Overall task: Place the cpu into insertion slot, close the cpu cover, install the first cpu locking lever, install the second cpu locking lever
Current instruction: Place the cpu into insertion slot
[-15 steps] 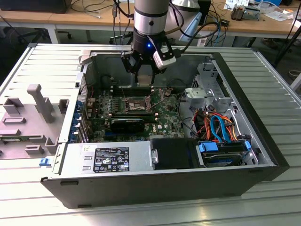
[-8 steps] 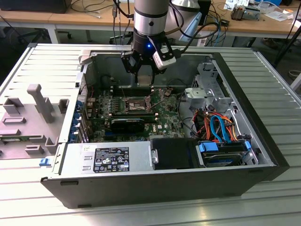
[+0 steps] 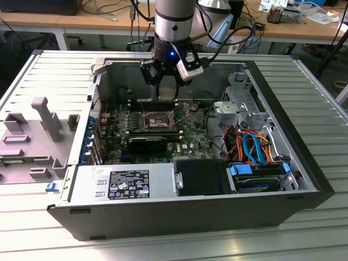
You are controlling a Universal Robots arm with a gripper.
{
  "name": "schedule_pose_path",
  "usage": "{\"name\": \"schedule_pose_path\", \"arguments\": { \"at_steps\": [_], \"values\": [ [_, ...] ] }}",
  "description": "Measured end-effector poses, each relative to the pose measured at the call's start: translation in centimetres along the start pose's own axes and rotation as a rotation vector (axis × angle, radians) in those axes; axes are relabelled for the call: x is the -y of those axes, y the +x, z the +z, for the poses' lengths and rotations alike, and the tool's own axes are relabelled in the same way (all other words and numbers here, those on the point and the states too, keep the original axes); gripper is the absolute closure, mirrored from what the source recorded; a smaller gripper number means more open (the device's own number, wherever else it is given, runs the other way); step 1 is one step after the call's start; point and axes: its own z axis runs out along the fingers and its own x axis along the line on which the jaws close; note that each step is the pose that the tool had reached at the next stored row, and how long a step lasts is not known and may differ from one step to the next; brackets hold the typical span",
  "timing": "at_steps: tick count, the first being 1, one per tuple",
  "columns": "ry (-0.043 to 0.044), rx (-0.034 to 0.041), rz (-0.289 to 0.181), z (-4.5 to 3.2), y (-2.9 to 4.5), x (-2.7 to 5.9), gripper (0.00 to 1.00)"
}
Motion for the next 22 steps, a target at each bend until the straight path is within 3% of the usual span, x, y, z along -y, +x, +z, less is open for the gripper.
{"name": "schedule_pose_path", "arguments": {
  "at_steps": [22],
  "values": [
    [0.0000, 0.0000, 0.000, 0.36, -0.01, 0.10, 0.46]
  ]
}}
